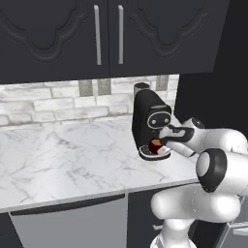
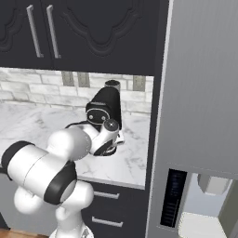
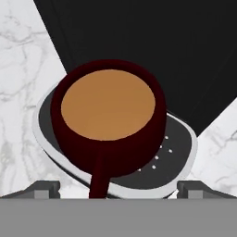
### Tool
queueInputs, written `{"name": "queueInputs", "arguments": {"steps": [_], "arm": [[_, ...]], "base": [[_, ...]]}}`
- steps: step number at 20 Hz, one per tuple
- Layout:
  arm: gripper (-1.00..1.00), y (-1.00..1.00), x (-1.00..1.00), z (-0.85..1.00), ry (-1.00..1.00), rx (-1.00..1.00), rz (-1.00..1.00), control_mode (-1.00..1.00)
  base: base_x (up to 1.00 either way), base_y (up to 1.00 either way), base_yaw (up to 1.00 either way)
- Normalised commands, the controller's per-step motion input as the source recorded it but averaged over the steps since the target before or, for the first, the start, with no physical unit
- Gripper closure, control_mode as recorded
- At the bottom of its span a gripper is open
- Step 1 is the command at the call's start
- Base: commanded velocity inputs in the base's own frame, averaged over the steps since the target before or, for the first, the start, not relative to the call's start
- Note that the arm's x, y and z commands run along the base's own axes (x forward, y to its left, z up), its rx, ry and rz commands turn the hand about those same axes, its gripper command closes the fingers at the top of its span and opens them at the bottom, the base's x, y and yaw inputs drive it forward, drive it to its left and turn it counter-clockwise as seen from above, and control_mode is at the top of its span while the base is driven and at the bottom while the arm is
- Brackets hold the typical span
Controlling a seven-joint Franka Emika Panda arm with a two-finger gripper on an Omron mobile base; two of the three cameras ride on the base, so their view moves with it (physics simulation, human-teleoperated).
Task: Pick up the brewed coffee from the coffee machine and place it next to the breakfast plate on the dining counter.
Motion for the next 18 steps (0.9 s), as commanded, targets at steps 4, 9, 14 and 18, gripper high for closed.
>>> {"name": "queueInputs", "arguments": {"steps": [4, 9, 14, 18], "arm": [[-1.00, 0.00, 0.20, 0.00, 0.00, 0.00, 0.01, -1.00], [-1.00, 0.00, 0.15, -0.04, 0.00, 0.00, 0.03, -1.00], [1.00, 0.00, 0.08, -0.24, 0.00, 0.00, 0.06, -1.00], [1.00, 0.00, 0.03, -0.27, 0.00, 0.00, 0.06, -1.00]], "base": [[0.00, 0.00, 0.00], [0.00, 0.00, 0.00], [0.00, 0.00, 0.00], [0.00, 0.00, 0.00]]}}
